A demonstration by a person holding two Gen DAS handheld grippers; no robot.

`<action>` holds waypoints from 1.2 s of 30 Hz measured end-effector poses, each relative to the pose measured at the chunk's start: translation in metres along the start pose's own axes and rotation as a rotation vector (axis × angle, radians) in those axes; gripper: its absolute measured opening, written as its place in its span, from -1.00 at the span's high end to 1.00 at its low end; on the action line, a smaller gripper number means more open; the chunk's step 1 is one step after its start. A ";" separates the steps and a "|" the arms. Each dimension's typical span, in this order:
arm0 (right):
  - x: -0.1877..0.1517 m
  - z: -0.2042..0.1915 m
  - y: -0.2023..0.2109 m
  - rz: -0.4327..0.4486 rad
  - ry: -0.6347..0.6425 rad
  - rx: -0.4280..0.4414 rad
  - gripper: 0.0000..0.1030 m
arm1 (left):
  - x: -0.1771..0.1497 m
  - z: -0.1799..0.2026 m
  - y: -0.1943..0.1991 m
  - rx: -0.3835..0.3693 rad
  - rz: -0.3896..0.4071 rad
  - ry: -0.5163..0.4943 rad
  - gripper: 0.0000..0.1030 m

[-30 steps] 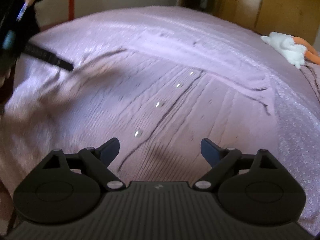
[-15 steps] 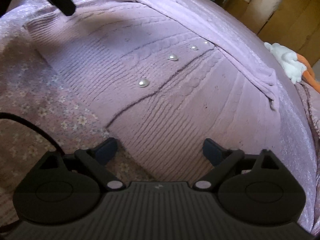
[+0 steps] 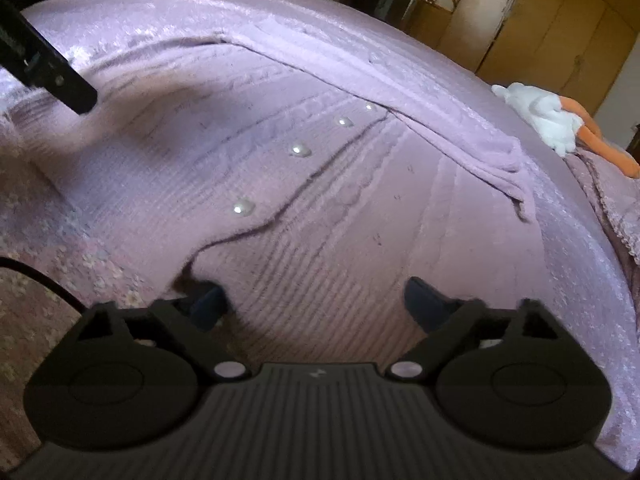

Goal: Fold small clothes

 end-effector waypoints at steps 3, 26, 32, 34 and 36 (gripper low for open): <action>0.004 -0.005 0.002 0.013 -0.005 0.022 -0.42 | 0.000 0.003 0.000 -0.008 0.004 -0.011 -0.46; 0.048 0.024 0.014 0.112 -0.227 -0.010 0.72 | -0.001 0.029 0.004 -0.123 0.052 -0.118 -0.46; 0.047 0.028 0.012 0.116 -0.258 -0.012 0.72 | -0.009 0.051 -0.002 -0.183 0.036 -0.197 -0.46; 0.047 0.030 0.011 0.115 -0.271 -0.009 0.72 | -0.013 0.058 -0.007 -0.185 0.027 -0.236 -0.47; 0.047 0.031 0.010 0.115 -0.282 -0.008 0.72 | -0.018 0.063 -0.012 -0.176 0.015 -0.274 -0.46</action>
Point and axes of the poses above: each gripper's, at about its wrist camera, not at the fingertips, and y roughly against the way its jaws point, z to its right, x to its top, the point moved 10 cm from there along -y, roughly the way its jaws point, and after that the axes turned 12 degrees about z, right-handed, at the moved point
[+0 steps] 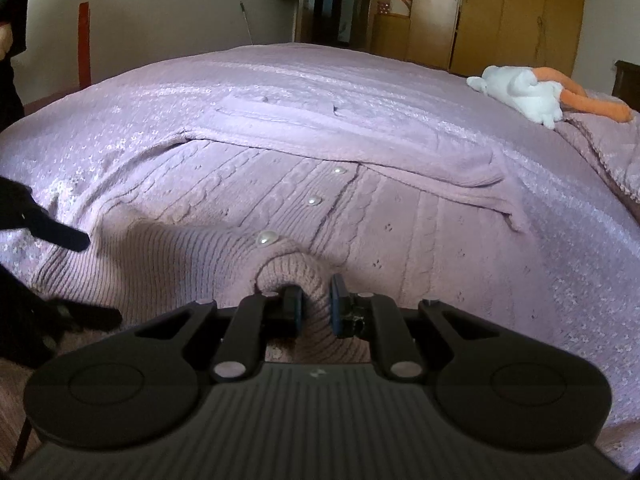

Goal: Fold small clothes
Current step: 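Grasp the hem with the right tool while the left tool grasps the hem beside it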

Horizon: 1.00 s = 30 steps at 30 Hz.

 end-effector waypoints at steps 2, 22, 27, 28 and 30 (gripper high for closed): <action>0.001 0.002 -0.002 -0.001 -0.019 -0.002 0.72 | -0.004 0.004 -0.008 0.011 -0.015 -0.036 -0.46; -0.038 0.006 0.011 -0.110 0.162 -0.021 -0.36 | 0.009 -0.040 -0.029 0.232 0.066 -0.092 -0.52; -0.061 0.020 0.022 -0.156 0.255 -0.082 -0.38 | 0.011 -0.040 -0.030 0.237 0.076 -0.081 -0.47; -0.062 0.023 0.024 -0.151 0.254 -0.094 -0.38 | 0.011 -0.040 -0.031 0.229 0.077 -0.080 -0.39; -0.061 0.031 0.024 -0.144 0.221 -0.122 -0.38 | 0.011 -0.037 -0.030 0.208 0.082 -0.068 -0.16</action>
Point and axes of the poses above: each gripper's, at about its wrist camera, not at the fingertips, and y roughly against the way its jaws point, z to its right, x to its top, the point moved 10 cm from there along -y, roughly the way its jaws point, and after that the axes turned 12 degrees about z, right-handed, at the moved point
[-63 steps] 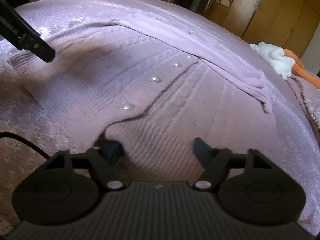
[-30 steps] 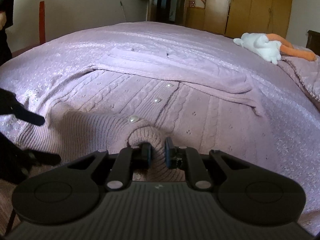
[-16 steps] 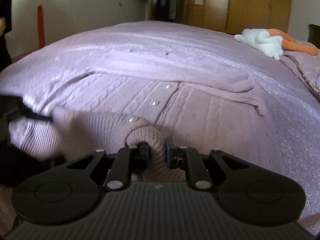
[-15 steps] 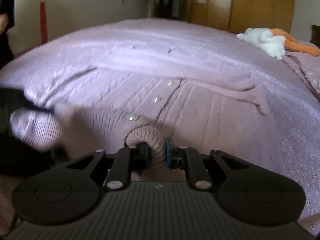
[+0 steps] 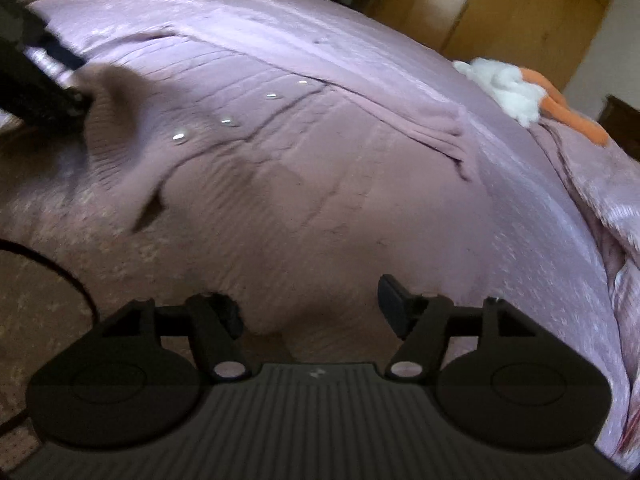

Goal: Fold small clothes
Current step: 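Grasp the hem with the right tool while the left tool grasps the hem beside it, then lift the hem with both tools and carry it toward the collar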

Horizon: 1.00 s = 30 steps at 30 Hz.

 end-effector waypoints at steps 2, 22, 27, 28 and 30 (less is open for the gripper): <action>0.002 0.010 -0.002 0.009 -0.039 -0.034 -0.23 | 0.002 0.004 0.002 -0.029 0.004 0.015 0.17; 0.079 0.057 0.006 0.263 -0.133 -0.109 0.80 | 0.060 -0.010 0.018 0.015 0.127 0.099 0.71; 0.098 0.070 -0.006 0.275 -0.129 -0.122 0.80 | 0.080 -0.016 0.012 0.034 0.157 0.112 0.71; 0.103 0.073 -0.008 0.278 -0.126 -0.124 0.80 | 0.085 -0.019 0.011 0.035 0.163 0.117 0.71; 0.114 0.080 -0.013 0.288 -0.119 -0.132 0.80 | 0.094 -0.023 0.008 0.038 0.174 0.133 0.71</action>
Point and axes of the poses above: each gripper's, at about its wrist camera, not at the fingertips, and y roughly against the way its jaws point, z to its right, x to its top, the point moved 10 cm from there along -y, roughly the way its jaws point, and after that the axes turned 12 degrees about z, right-handed, at the moved point
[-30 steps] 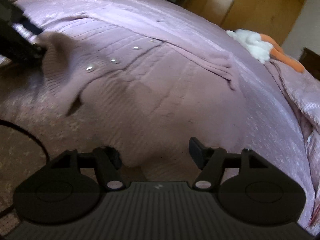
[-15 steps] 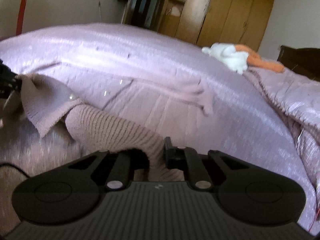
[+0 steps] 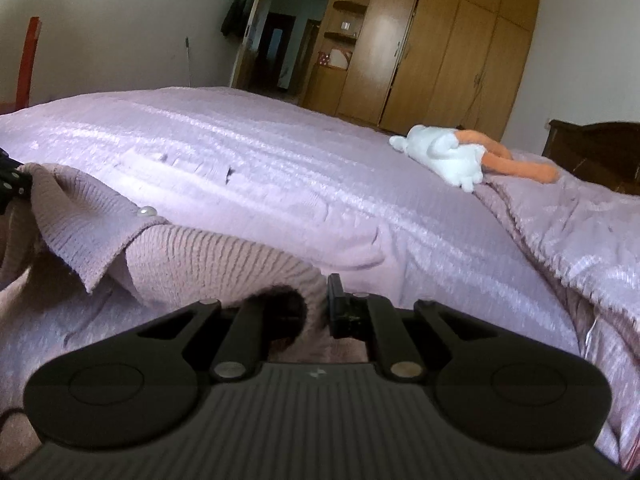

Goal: Fold small clothes
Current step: 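Lift the hem with both tools and carry it toward the collar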

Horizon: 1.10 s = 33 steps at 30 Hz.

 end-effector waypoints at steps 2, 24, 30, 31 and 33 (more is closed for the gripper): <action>0.010 0.004 -0.007 0.019 0.009 -0.011 0.80 | 0.008 -0.003 -0.005 0.000 0.007 0.012 0.71; 0.059 0.010 -0.110 0.055 0.037 -0.055 0.80 | 0.055 -0.027 -0.083 0.006 0.026 0.054 0.71; 0.060 0.013 -0.148 0.054 0.050 -0.061 0.80 | 0.062 -0.028 -0.119 0.012 0.013 0.040 0.71; 0.060 0.014 -0.155 0.051 0.051 -0.062 0.80 | 0.063 -0.029 -0.126 0.013 0.011 0.038 0.71; 0.058 0.013 -0.172 0.041 0.056 -0.063 0.80 | 0.065 -0.029 -0.142 0.013 0.000 0.034 0.71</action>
Point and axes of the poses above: each gripper's, at about its wrist camera, not at the fingertips, and y roughly against the way its jaws point, z to its right, x to its top, the point moved 10 cm from there along -y, roughly the way its jaws point, and after that the axes turned 12 degrees about z, right-handed, at the moved point
